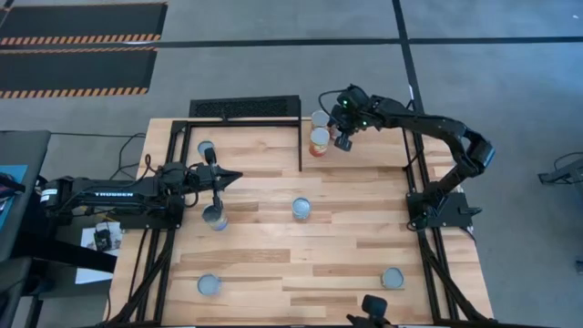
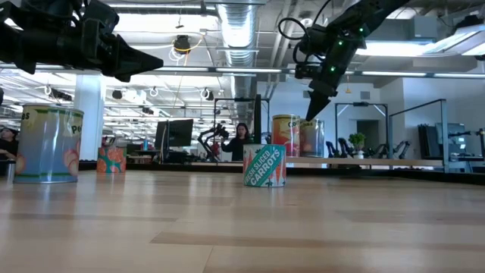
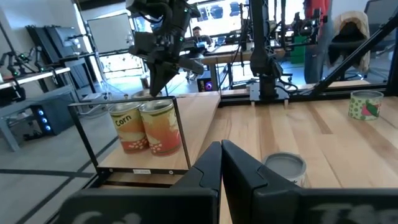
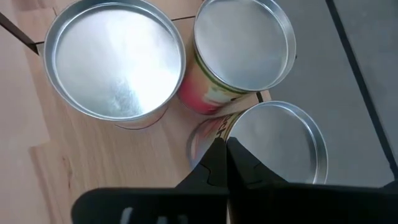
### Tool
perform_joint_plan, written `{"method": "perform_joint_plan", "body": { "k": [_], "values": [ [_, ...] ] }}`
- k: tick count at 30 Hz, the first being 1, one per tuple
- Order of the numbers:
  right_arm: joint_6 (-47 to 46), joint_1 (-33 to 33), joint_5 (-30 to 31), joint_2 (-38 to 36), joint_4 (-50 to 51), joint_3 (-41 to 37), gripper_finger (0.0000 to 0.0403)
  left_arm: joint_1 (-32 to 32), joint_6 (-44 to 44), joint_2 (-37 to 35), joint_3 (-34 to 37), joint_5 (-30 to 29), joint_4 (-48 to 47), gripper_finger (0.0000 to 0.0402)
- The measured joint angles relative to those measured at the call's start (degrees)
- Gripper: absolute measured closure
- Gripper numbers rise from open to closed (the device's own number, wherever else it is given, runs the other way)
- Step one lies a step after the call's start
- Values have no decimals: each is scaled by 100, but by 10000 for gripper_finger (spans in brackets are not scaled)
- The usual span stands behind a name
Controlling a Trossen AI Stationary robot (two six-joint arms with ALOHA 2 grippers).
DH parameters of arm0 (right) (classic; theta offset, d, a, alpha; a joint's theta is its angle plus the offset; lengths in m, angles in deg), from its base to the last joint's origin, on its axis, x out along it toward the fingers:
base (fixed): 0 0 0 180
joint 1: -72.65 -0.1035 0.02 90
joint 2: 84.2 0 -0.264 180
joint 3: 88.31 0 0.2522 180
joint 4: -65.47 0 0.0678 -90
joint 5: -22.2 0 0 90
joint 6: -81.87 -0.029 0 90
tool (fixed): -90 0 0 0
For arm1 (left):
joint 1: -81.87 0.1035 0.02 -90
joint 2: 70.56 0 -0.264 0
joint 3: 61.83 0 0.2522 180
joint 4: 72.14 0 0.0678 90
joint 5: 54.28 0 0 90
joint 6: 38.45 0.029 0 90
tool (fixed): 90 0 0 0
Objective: Pick and place cans onto a shelf
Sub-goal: Put the right canned peaches on the shelf
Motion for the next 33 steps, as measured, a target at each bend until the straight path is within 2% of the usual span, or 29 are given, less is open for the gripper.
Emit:
{"method": "perform_joint_plan", "body": {
  "k": [14,33],
  "values": [
    [40,14,-7,-2,65,0,395,0,0,0,0,2,2,400],
    [-13,14,28,-4,55,2,331,2,2,2,0,2,5,400]
  ]
}}
